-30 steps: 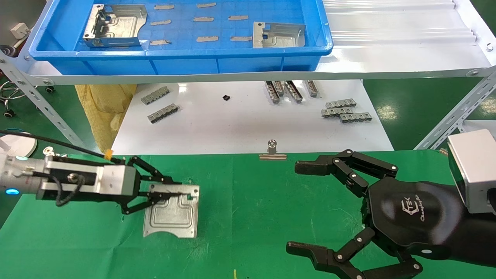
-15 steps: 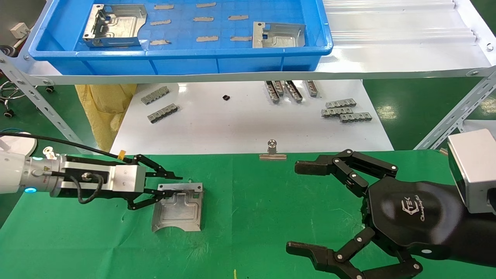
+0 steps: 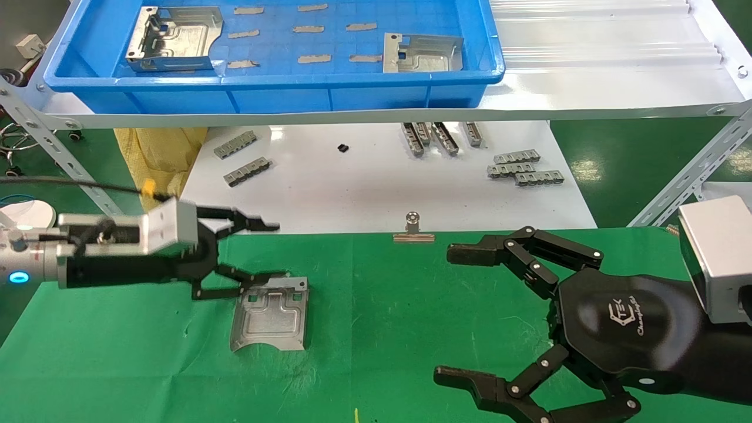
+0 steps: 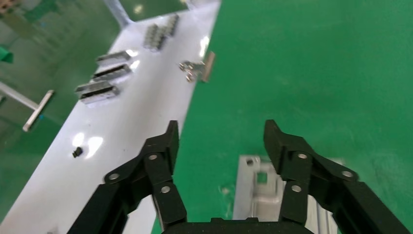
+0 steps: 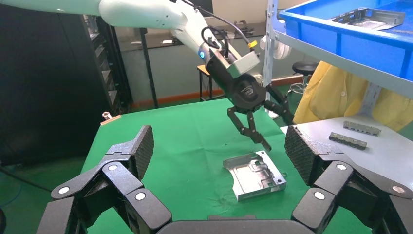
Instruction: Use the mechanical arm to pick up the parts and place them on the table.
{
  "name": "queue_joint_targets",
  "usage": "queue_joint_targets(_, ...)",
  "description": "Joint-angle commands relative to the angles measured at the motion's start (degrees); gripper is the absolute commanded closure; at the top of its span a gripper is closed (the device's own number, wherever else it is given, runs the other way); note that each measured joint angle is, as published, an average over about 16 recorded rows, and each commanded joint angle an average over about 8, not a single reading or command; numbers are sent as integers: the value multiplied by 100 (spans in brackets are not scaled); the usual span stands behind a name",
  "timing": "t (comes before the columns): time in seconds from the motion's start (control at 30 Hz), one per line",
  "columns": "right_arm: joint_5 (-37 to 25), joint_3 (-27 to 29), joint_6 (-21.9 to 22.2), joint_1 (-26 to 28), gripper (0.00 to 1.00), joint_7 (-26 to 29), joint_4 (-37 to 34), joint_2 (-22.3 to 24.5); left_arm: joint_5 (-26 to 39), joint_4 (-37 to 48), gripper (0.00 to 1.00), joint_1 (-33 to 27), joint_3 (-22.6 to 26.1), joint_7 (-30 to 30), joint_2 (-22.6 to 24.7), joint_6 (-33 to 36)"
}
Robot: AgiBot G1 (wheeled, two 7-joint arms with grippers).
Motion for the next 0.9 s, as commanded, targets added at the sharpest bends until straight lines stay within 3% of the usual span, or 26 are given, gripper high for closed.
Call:
queue_joint_targets(0.03, 0, 0, 0, 0, 0, 0, 0, 0, -108, 90, 0, 7, -74, -164, -8, 37)
queue_joint_targets(0.5, 1, 0, 1, -1, 0, 0, -1, 0, -162, -37, 0, 81, -104, -226, -44, 30)
queue_joint_targets(0.9, 1, -1, 1, 0, 0, -1, -2, 0, -731, -1369, 0, 762, -437, -1191, -459, -57)
